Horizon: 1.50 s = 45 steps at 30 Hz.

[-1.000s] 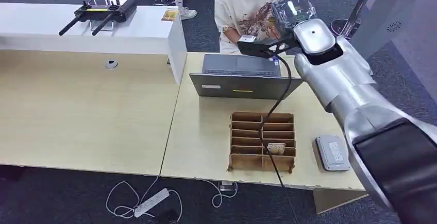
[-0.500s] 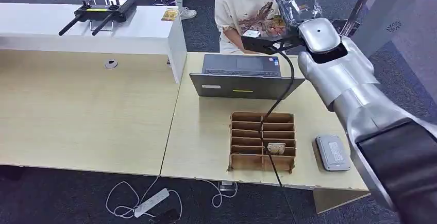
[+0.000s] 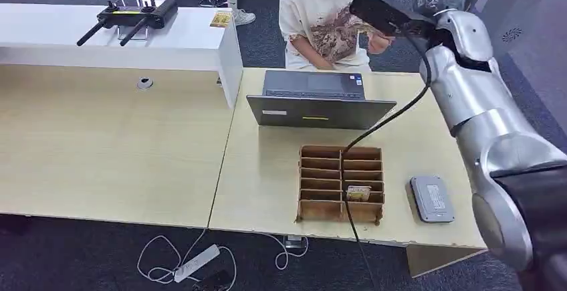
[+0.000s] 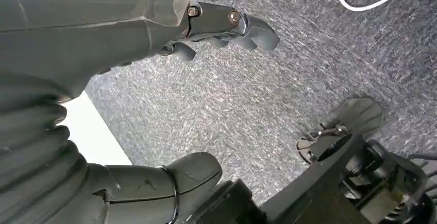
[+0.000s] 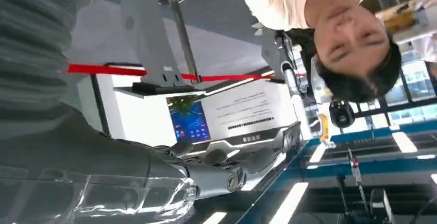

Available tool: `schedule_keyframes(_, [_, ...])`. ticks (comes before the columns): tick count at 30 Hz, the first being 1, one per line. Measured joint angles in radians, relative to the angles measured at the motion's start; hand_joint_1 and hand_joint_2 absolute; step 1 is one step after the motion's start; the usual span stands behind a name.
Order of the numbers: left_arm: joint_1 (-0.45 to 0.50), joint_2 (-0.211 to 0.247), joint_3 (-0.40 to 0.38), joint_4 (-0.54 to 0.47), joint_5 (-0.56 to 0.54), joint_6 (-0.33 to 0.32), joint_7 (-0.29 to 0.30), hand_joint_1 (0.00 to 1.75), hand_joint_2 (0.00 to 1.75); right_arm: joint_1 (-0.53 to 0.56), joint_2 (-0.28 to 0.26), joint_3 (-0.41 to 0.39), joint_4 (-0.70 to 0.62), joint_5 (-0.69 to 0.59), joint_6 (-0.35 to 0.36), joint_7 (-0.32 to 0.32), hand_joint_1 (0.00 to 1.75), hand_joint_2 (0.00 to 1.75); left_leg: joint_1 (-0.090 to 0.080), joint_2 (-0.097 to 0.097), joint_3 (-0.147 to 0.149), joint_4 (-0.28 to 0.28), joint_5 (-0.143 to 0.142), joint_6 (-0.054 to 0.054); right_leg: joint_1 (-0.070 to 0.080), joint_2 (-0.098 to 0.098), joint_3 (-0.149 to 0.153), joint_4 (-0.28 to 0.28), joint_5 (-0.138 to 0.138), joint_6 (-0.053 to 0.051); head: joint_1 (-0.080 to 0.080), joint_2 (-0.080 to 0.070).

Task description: Pass the card to the sensor for recognition and then transmit it.

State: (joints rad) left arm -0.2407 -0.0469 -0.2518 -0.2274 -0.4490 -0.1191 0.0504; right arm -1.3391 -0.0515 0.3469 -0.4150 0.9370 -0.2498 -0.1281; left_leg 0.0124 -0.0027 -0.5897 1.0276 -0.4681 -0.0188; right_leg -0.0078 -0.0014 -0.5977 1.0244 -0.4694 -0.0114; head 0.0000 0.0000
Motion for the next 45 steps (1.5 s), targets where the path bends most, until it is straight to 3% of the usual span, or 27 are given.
schedule_keyframes(6, [0.016,0.001,0.026,0.000,-0.008,0.014,-0.016,0.00,1.75,0.055,-0.018,-0.094,-0.033,-0.122,-0.008,-0.128,0.00,1.75,0.000,0.001,0.000,0.000,0.000,0.000,0.000,0.000,0.000,0.000,0.000,0.000,0.000,0.000])
schedule_keyframes(8, [0.022,0.002,0.041,0.000,-0.009,0.020,-0.022,0.00,1.75,0.085,-0.029,-0.147,-0.074,-0.214,0.001,-0.206,0.00,1.75,0.000,0.001,0.000,0.000,0.000,0.000,0.000,0.000,0.000,0.000,0.000,0.000,0.000,0.000])
schedule_keyframes(11, [0.031,0.006,0.056,0.000,-0.014,0.029,-0.030,0.00,1.75,0.148,-0.046,-0.194,-0.137,-0.324,0.039,-0.271,0.00,1.75,0.000,0.001,0.000,0.000,0.000,0.000,0.000,0.000,0.000,0.000,0.000,0.000,0.000,0.000])
schedule_keyframes(16, [0.045,0.011,0.092,0.000,-0.029,0.039,-0.042,0.00,1.75,0.285,-0.078,-0.252,-0.297,-0.553,0.121,-0.322,0.00,1.75,0.000,0.000,0.000,0.000,0.000,0.000,0.000,0.000,0.000,-0.001,0.000,0.000,0.000,0.000])
schedule_keyframes(21, [0.055,0.015,0.125,0.000,-0.048,0.045,-0.049,0.00,1.75,0.435,-0.112,-0.291,-0.476,-0.746,0.187,-0.335,0.00,1.75,0.000,-0.001,0.000,0.000,0.000,0.000,0.000,-0.001,0.000,-0.001,0.000,0.000,0.000,0.000])
schedule_keyframes(26, [0.064,0.018,0.156,0.000,-0.060,0.049,-0.054,0.00,1.75,0.571,-0.156,-0.320,-0.632,-0.845,0.231,-0.347,0.00,1.75,0.000,-0.001,0.000,0.000,-0.001,0.000,0.000,-0.001,0.000,-0.002,0.000,0.000,0.000,0.000])
schedule_keyframes(27, [0.066,0.018,0.162,0.000,-0.060,0.052,-0.057,0.00,1.75,0.601,-0.165,-0.328,-0.666,-0.858,0.237,-0.350,0.37,1.75,0.000,-0.001,0.000,0.000,-0.001,0.001,0.000,-0.002,0.000,-0.002,0.000,0.000,0.000,0.000])
schedule_keyframes(28, [0.068,0.018,0.168,0.000,-0.060,0.054,-0.059,0.00,1.75,0.630,-0.174,-0.336,-0.693,-0.869,0.241,-0.351,0.37,1.75,0.000,-0.001,0.000,0.000,-0.001,0.001,0.000,-0.002,0.000,-0.002,0.000,0.000,0.000,0.000])
schedule_keyframes(29, [0.071,0.020,0.174,0.000,-0.060,0.057,-0.061,0.00,1.75,0.665,-0.183,-0.345,-0.729,-0.879,0.250,-0.351,1.12,1.75,0.000,-0.001,0.000,0.000,-0.001,0.000,0.000,-0.002,0.000,-0.002,0.000,0.000,0.000,0.000])
schedule_keyframes(30, [0.073,0.020,0.178,0.000,-0.061,0.058,-0.061,0.00,1.75,0.697,-0.191,-0.353,-0.761,-0.886,0.255,-0.351,1.45,1.75,0.000,-0.001,-0.001,0.000,-0.001,0.000,0.000,-0.002,0.000,-0.002,-0.001,0.000,0.000,0.000])
schedule_keyframes(31, [0.076,0.021,0.182,0.000,-0.063,0.060,-0.061,0.00,1.75,0.725,-0.199,-0.362,-0.790,-0.888,0.258,-0.351,1.54,1.75,0.000,-0.001,-0.001,0.000,-0.001,0.000,0.000,-0.002,0.000,-0.002,-0.001,0.000,-0.001,0.000])
schedule_keyframes(32, [0.079,0.021,0.188,0.000,-0.064,0.063,-0.062,0.00,1.75,0.756,-0.208,-0.372,-0.818,-0.888,0.268,-0.350,1.75,1.75,0.000,-0.001,-0.001,0.000,-0.001,0.000,0.000,-0.002,0.000,-0.002,-0.001,0.000,0.000,0.000])
schedule_keyframes(40, [0.085,0.022,0.222,0.000,-0.090,0.065,-0.068,0.00,1.75,1.008,-0.254,-0.469,-1.025,-0.839,0.301,-0.353,1.71,1.75,0.000,-0.002,-0.001,0.000,-0.002,0.002,0.000,-0.004,0.000,-0.002,-0.001,0.001,0.000,0.000])
schedule_keyframes(41, [0.085,0.022,0.226,0.000,-0.093,0.064,-0.069,0.00,1.75,1.047,-0.254,-0.483,-1.051,-0.829,0.303,-0.356,1.45,1.75,0.000,-0.002,-0.001,0.000,-0.002,0.002,0.000,-0.004,0.000,-0.002,-0.002,0.001,0.000,0.000])
schedule_keyframes(42, [0.086,0.022,0.229,0.000,-0.099,0.064,-0.069,0.00,1.75,1.086,-0.254,-0.497,-1.078,-0.813,0.307,-0.356,0.77,1.75,0.000,-0.003,-0.002,-0.001,-0.002,0.002,0.000,-0.004,0.000,-0.002,-0.002,0.001,-0.001,0.000])
schedule_keyframes(43, [0.087,0.022,0.233,0.000,-0.105,0.064,-0.069,0.00,1.75,1.122,-0.254,-0.508,-1.099,-0.799,0.310,-0.358,0.63,1.75,0.000,-0.003,-0.002,-0.001,-0.003,0.002,0.000,-0.004,0.000,-0.002,-0.002,0.001,0.000,0.000])
schedule_keyframes(45, [0.088,0.021,0.245,0.000,-0.118,0.062,-0.069,0.00,1.75,1.201,-0.251,-0.535,-1.154,-0.777,0.319,-0.363,0.19,1.75,0.000,-0.003,-0.002,-0.001,-0.003,0.002,0.000,-0.005,0.000,-0.002,-0.003,0.001,0.000,0.000])
